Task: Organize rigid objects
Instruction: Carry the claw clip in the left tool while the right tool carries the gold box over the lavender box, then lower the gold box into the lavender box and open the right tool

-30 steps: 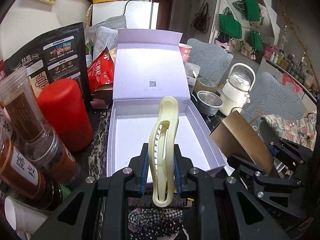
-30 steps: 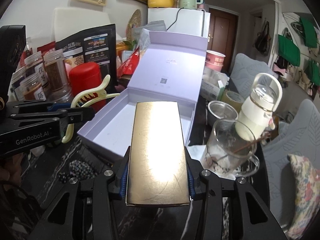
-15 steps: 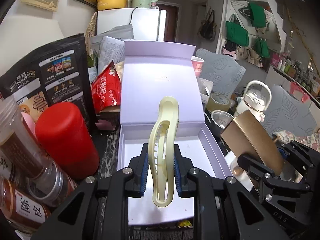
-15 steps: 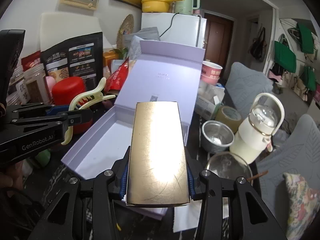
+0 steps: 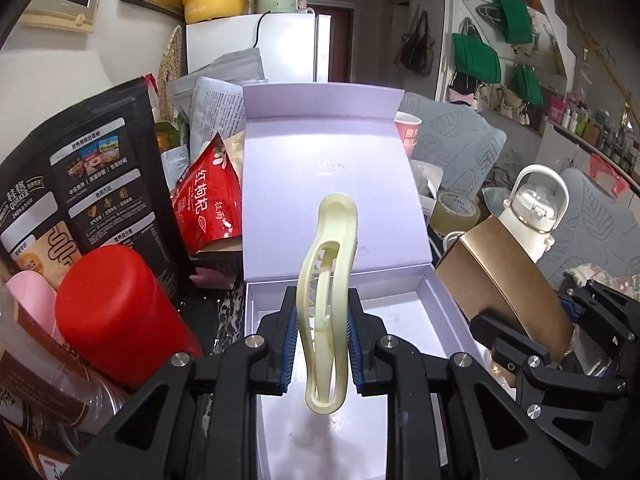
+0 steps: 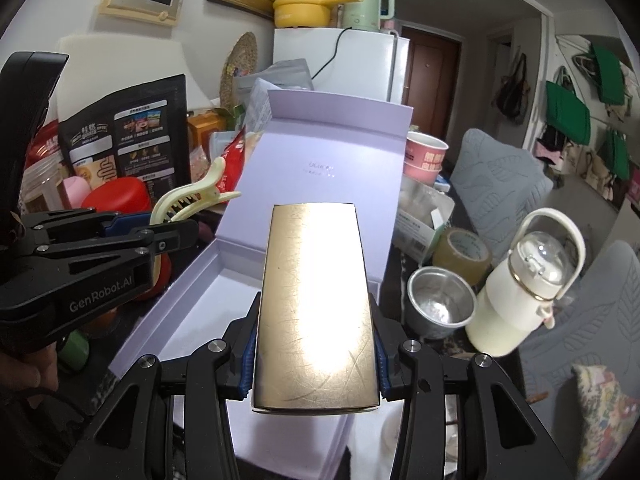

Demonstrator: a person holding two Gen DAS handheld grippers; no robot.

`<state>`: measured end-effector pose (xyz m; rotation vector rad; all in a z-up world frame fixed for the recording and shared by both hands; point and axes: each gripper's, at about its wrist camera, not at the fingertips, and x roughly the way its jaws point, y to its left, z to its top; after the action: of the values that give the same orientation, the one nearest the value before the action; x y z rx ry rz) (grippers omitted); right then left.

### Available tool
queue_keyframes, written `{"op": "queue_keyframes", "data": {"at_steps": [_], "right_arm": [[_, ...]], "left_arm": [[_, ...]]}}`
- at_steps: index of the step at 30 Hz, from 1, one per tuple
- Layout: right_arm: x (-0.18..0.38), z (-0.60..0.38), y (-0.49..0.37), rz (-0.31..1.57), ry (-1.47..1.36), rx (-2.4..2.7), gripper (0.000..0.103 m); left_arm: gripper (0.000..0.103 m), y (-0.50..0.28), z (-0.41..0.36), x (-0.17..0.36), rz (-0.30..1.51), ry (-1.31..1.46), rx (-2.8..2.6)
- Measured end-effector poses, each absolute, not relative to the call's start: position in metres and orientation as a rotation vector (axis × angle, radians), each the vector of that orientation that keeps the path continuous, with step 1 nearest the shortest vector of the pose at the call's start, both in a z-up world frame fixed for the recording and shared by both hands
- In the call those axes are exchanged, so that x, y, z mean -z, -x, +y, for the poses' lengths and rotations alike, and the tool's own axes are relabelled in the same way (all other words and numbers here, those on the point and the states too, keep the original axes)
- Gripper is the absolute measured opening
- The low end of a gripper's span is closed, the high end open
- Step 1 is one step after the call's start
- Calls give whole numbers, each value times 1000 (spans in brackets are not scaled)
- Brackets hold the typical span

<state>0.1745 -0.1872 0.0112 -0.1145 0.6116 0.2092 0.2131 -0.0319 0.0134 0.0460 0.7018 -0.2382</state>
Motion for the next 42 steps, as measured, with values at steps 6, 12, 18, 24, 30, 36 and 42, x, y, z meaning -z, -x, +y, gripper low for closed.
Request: {"op": "queue_keyframes", "data": {"at_steps": [6,12,18,24,30,36,42], "right_arm": [[4,-181,-191,632,135,-205,44],[21,-180,-206,662,144,-184,44],[33,-180,-216,703,162,-178,44],[39,-183,-221,734,151,-160,46],[32,-186,-217,708,154,-143,51],[28,-189,-213,702,154,-129,51],[22,-192,-204,692,154,-122,51]], "left_arm": [[22,-231,-32,8,742,-66,218],[22,-246,-34,28,792,-51,209],[22,-249,-40,39,805,-72,181],[22,-255,-39,41,826,-61,152],[22,-261,-34,46,894,12,170],[22,-254,-39,40,871,-12,151],[22,-247,-40,28,858,-20,149]]}}
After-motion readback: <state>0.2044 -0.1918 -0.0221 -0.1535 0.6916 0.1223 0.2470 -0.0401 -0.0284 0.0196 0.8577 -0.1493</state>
